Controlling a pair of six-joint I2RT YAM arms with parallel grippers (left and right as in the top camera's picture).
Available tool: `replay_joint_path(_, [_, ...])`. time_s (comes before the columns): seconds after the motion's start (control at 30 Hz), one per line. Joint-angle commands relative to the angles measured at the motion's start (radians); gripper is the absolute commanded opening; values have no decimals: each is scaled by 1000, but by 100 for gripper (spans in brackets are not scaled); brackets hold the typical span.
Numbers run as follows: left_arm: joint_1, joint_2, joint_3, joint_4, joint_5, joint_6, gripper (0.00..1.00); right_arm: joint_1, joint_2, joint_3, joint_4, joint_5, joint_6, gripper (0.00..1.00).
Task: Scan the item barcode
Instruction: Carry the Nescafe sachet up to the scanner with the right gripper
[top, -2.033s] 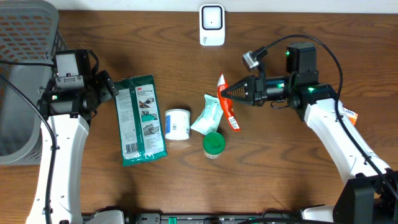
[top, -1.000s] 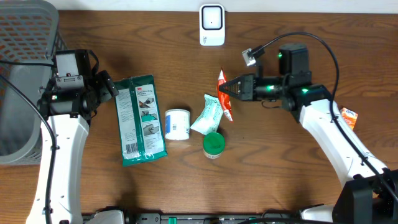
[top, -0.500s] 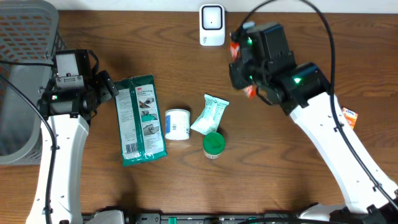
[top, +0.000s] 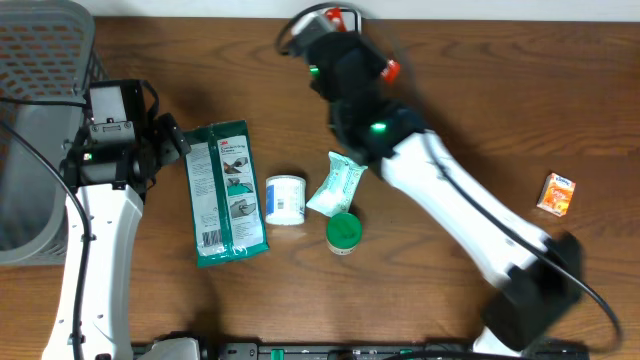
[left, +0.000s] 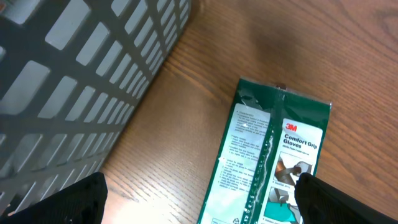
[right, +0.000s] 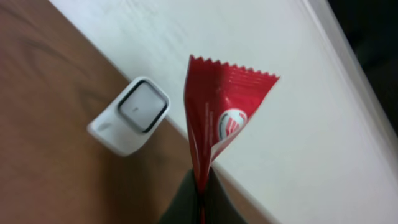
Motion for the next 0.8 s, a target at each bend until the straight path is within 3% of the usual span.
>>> replay_joint_path(0.0, [4, -3, 22, -1, -11, -2, 96, 24, 87, 7, 117, 117, -282, 1])
replay_joint_path(0.17, [4, -2, 22, -1, -11, -2, 96, 29, 209, 7, 378, 91, -504, 1])
replay_joint_path(0.33, [4, -3, 22, -1, -11, -2, 96, 13, 314, 7, 562, -37, -630, 1])
replay_joint_path(0.47, [4, -3, 22, -1, -11, -2, 96, -28, 385, 7, 608, -199, -720, 1])
replay_joint_path(0.77, [4, -2, 22, -1, -11, -2, 96, -133, 469, 7, 647, -394, -724, 1])
